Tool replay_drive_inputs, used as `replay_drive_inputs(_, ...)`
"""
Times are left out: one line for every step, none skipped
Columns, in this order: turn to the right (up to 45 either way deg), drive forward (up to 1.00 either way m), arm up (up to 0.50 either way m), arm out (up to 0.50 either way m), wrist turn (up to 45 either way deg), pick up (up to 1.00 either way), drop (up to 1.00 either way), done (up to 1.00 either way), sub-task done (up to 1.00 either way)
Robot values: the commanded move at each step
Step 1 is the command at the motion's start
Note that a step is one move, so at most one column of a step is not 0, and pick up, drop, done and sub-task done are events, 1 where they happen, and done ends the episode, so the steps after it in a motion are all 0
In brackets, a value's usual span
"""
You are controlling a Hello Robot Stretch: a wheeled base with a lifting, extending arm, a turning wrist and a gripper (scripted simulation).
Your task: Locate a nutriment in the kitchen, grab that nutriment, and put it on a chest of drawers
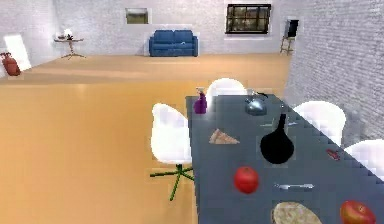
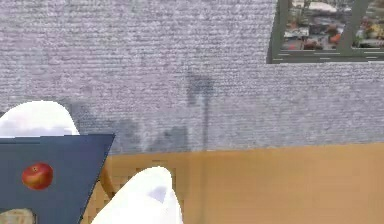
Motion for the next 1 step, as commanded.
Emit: replay_drive_inputs(-45.0,0.0,0.0,0.0,0.0,0.0,0.0,0.0,0.0)
